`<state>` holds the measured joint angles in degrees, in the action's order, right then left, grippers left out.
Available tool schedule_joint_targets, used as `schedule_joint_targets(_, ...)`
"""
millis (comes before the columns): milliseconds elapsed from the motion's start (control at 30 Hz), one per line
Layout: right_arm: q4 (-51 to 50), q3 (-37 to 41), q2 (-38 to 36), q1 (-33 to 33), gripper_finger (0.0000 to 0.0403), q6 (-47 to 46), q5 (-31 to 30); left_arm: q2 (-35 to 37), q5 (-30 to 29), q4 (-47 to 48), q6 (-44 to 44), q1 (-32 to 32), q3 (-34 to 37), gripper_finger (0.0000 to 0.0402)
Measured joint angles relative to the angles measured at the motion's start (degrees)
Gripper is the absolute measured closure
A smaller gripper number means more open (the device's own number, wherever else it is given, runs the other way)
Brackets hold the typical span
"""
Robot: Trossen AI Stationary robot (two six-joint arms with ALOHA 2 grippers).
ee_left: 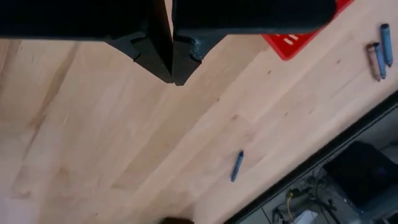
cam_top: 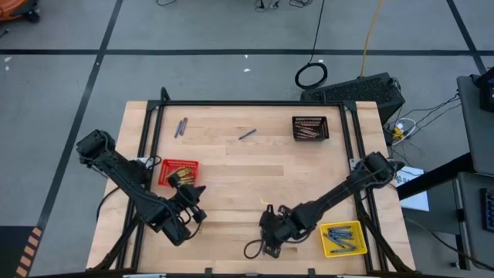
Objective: Sort crayons
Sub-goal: Put the blue crayon into the yellow bin
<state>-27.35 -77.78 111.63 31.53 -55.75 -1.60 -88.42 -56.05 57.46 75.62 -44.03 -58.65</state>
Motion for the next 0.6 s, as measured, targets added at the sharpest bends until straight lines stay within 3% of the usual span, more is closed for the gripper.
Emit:
schedule_joint_targets(133, 0.2, -1.56, 0.46, 2.11, 0.0231, -10.31, -6.93, 0.0, -1.15, 0.01, -2.04, 0.0, 0.0, 0.0398)
schedule_joint_targets(267, -0.7, -3.53, 2.59, 2.93, 0.0249, -17.23, -9.55, 0.02, -1.43, 0.13, -3.78, -0.02, 0.0, 0.0398)
schedule_joint_targets(400, -2.2, -7.11, 6.1, 2.65, 0.0263, -18.8, -10.58, 0.0, -1.78, 0.02, -4.07, -0.61, 0.0, 0.0398)
schedule_joint_targets(600, -13.05, -13.96, 9.79, 2.01, 0.0268, -19.73, -10.2, 0.01, -3.62, 0.2, -4.12, -1.42, 0.0, 0.0398)
